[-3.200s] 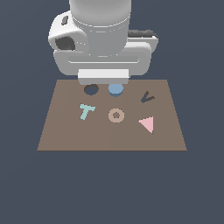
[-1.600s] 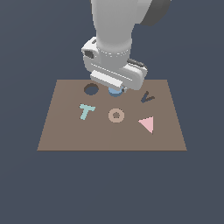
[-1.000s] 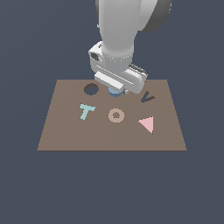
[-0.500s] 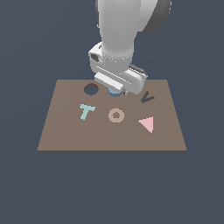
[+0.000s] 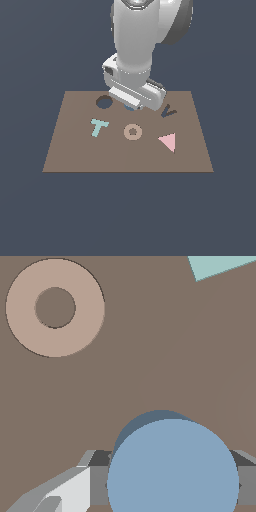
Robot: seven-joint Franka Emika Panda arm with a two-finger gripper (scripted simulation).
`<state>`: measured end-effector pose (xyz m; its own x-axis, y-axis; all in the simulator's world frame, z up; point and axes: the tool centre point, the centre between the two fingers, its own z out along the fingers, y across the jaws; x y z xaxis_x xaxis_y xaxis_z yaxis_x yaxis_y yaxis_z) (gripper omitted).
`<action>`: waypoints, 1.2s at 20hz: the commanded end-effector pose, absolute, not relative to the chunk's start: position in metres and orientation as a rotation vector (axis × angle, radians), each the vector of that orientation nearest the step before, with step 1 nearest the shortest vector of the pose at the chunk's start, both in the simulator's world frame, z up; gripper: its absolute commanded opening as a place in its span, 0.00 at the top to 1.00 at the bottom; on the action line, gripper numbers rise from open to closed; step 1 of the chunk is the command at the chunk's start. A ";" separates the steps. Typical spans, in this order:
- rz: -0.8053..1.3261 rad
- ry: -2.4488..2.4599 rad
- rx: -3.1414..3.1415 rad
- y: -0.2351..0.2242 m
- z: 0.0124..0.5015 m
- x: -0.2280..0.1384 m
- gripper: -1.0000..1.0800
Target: Insert a designated object into the corresponding slot on a board.
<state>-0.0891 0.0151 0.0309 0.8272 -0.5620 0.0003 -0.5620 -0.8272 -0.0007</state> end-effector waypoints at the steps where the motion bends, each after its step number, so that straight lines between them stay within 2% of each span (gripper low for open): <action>1: 0.000 0.924 -3.002 0.015 0.030 -0.089 1.00; 24: 0.000 0.798 -3.038 0.010 0.034 -0.094 1.00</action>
